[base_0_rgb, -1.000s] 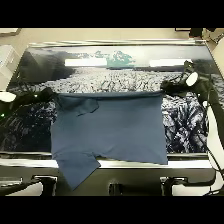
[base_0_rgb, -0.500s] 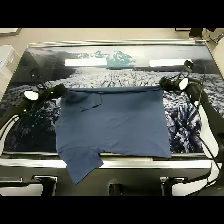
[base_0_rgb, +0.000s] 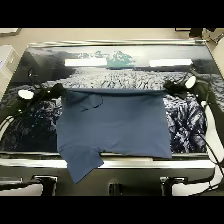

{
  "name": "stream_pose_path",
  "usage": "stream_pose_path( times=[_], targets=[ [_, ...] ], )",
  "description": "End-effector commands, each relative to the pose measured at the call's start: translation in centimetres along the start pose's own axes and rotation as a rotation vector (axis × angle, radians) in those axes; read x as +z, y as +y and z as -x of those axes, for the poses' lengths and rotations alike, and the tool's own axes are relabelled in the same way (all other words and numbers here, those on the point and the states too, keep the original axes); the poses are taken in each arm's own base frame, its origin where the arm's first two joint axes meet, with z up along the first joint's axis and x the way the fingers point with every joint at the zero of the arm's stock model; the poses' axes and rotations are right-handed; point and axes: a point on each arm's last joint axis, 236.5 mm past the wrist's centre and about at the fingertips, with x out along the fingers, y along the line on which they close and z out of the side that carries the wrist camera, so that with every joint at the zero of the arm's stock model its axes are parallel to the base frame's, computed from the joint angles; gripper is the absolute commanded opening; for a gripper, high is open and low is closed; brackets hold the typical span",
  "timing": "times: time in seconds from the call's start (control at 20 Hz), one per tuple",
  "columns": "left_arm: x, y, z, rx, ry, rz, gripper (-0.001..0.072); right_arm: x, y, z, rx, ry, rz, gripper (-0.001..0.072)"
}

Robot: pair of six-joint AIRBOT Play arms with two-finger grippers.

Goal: Fold the clothes and pants, and hang the long-sleeved shirts on hangers.

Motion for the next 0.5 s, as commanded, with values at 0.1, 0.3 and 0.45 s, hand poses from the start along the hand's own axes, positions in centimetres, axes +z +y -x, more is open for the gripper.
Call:
stream_pose_path(
  times=[0.1, 0.3, 0.45],
  targets=[
    [-13.2, 3.3, 5.4, 0.069, 0.579, -0.016, 0.0023, -11.1, -4.0, 3.9, -0.127, 0.474, 0.137, 0.004],
    [-16.0, 5.1, 5.5, 0.114, 0.638, 0.016, 0.0022, -13.7, -5.4, 2.5, -0.15, 0.538, 0.125, 0.0039],
    [-15.7, 5.2, 5.2, 0.115, 0.618, 0.018, 0.0023, -14.0, -5.3, 2.3, -0.144, 0.549, 0.12, 0.004]
  ],
)
